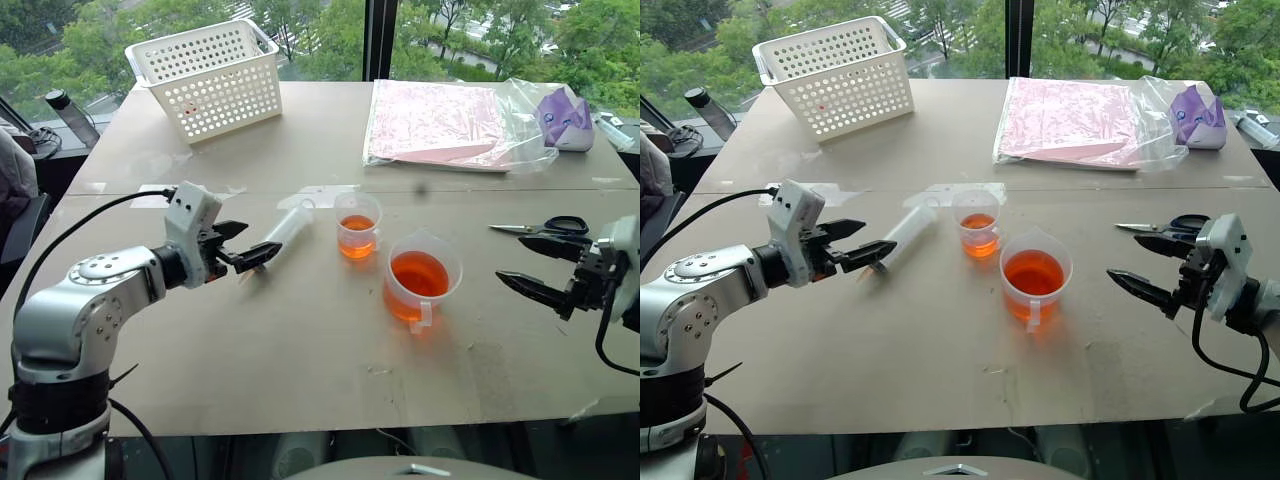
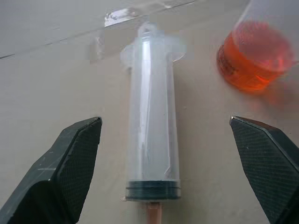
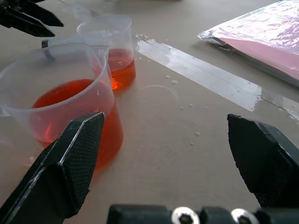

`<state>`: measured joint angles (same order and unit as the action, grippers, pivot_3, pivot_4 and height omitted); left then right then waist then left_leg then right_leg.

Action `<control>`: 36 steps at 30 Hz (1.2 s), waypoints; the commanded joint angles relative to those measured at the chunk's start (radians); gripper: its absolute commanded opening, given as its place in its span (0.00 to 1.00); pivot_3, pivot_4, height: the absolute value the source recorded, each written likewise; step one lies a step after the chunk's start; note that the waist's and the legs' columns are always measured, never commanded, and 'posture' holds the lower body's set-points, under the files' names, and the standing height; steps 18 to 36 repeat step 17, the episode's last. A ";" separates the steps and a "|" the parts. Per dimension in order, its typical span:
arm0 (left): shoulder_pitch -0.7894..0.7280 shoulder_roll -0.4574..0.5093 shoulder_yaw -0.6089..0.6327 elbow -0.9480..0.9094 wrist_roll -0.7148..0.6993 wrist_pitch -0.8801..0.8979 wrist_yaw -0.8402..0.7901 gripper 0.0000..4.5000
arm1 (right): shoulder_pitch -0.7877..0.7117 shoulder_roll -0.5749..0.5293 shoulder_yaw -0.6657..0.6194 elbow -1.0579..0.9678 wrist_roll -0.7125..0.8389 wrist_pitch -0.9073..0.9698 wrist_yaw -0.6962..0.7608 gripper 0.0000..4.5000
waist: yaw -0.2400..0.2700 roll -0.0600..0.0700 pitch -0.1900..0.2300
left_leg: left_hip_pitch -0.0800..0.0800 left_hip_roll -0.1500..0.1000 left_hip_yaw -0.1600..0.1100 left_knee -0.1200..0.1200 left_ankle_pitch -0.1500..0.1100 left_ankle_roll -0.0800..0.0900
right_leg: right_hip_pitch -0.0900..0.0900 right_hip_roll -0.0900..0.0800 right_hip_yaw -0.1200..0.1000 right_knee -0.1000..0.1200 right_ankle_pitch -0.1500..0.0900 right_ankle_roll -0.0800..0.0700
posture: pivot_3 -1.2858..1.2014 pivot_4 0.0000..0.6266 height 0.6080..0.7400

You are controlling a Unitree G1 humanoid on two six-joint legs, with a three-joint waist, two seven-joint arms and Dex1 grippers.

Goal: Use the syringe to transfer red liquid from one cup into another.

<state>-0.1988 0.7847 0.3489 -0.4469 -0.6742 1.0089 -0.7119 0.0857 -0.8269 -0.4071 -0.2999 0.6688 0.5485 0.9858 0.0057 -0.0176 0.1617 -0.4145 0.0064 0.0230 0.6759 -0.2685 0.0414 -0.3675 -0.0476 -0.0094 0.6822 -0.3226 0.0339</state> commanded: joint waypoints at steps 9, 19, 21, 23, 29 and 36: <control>0.547 -0.070 -0.047 -0.206 0.145 -0.446 -0.181 0.99 | 0.213 0.109 0.012 0.067 -0.162 -0.361 0.087 1.00 | 0.000 0.003 -0.001 | 0.012 0.000 0.000 -0.006 -0.001 0.001 | 0.012 -0.001 0.000 -0.004 0.000 -0.001 | 0.52 0.24 1.00; 0.593 -0.152 -0.144 -0.072 0.290 -0.697 -0.156 0.99 | 0.223 0.203 0.062 0.202 -0.246 -0.594 0.091 1.00 | 0.009 0.007 -0.004 | 0.023 0.000 0.000 -0.008 -0.004 0.006 | 0.022 -0.003 -0.001 -0.005 -0.001 -0.002 | 0.52 0.24 1.00; 0.593 -0.152 -0.144 -0.072 0.290 -0.697 -0.156 0.99 | 0.223 0.203 0.062 0.202 -0.246 -0.594 0.091 1.00 | 0.009 0.007 -0.004 | 0.023 0.000 0.000 -0.008 -0.004 0.006 | 0.022 -0.003 -0.001 -0.005 -0.001 -0.002 | 0.52 0.24 1.00; 0.593 -0.152 -0.144 -0.072 0.290 -0.697 -0.156 0.99 | 0.223 0.203 0.062 0.202 -0.246 -0.594 0.091 1.00 | 0.009 0.007 -0.004 | 0.023 0.000 0.000 -0.008 -0.004 0.006 | 0.022 -0.003 -0.001 -0.005 -0.001 -0.002 | 0.52 0.24 1.00; 0.593 -0.152 -0.144 -0.072 0.290 -0.697 -0.156 0.99 | 0.223 0.203 0.062 0.202 -0.246 -0.594 0.091 1.00 | 0.009 0.007 -0.004 | 0.023 0.000 0.000 -0.008 -0.004 0.006 | 0.022 -0.003 -0.001 -0.005 -0.001 -0.002 | 0.52 0.24 1.00; 0.593 -0.152 -0.144 -0.072 0.290 -0.697 -0.156 0.99 | 0.223 0.203 0.062 0.202 -0.246 -0.594 0.091 1.00 | 0.009 0.007 -0.004 | 0.023 0.000 0.000 -0.008 -0.004 0.006 | 0.022 -0.003 -0.001 -0.005 -0.001 -0.002 | 0.52 0.24 1.00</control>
